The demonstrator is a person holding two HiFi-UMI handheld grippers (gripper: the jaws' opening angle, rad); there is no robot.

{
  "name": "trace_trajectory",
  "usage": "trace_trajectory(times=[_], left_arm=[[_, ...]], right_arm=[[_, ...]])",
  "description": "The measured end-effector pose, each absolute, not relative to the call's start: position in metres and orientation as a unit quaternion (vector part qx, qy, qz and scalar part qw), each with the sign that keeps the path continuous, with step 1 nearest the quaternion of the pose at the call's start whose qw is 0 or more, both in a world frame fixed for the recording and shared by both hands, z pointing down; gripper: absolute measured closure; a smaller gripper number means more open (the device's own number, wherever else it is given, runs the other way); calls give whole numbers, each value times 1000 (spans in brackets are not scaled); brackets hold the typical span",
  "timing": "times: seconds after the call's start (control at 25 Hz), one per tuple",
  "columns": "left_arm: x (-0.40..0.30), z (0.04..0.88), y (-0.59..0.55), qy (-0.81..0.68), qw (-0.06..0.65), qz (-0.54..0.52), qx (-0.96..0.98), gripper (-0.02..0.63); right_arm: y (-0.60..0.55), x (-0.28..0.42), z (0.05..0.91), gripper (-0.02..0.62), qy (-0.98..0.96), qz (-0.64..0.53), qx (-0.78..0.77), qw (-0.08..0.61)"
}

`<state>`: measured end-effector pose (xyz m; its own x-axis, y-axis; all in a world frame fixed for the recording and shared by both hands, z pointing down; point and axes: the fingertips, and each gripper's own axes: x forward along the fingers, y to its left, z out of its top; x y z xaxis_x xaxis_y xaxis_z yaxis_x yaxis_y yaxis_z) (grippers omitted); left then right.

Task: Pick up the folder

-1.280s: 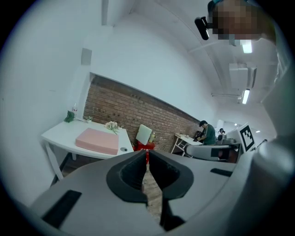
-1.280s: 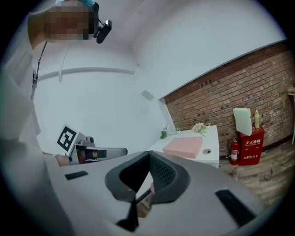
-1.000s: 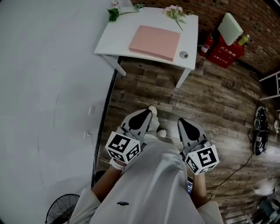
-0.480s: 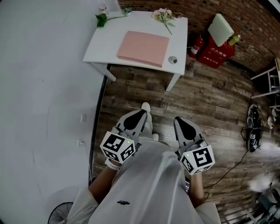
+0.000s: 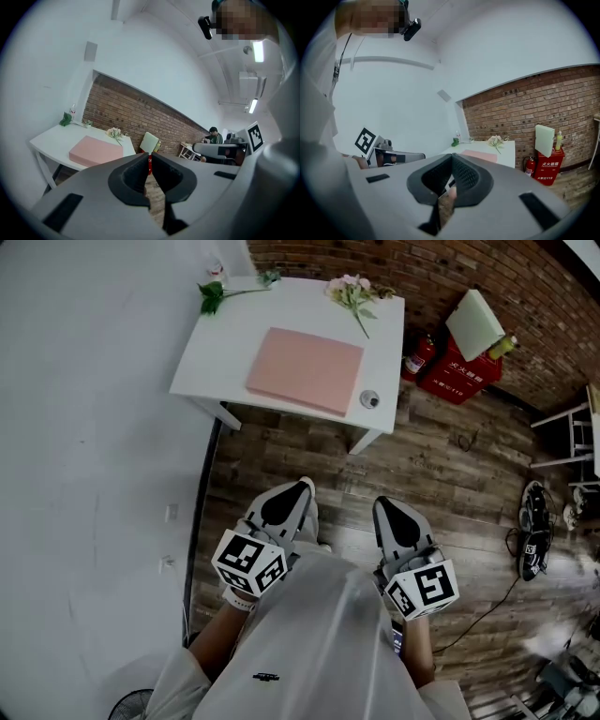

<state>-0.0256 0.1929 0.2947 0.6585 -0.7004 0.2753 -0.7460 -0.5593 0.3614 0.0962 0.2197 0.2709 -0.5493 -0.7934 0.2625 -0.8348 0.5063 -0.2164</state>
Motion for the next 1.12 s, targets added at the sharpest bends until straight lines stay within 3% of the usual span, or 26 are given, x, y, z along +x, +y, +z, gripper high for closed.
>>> trace_trajectory(times=[0.72,1.12], left_arm=[[-80,284,10,-404,228,15,886,574],[-84,293,-17,-391,258,16,883,574]], right_arm=[[37,57,256,588,-849,137,506,59],[4,53,264,588,-840,158,515,74]])
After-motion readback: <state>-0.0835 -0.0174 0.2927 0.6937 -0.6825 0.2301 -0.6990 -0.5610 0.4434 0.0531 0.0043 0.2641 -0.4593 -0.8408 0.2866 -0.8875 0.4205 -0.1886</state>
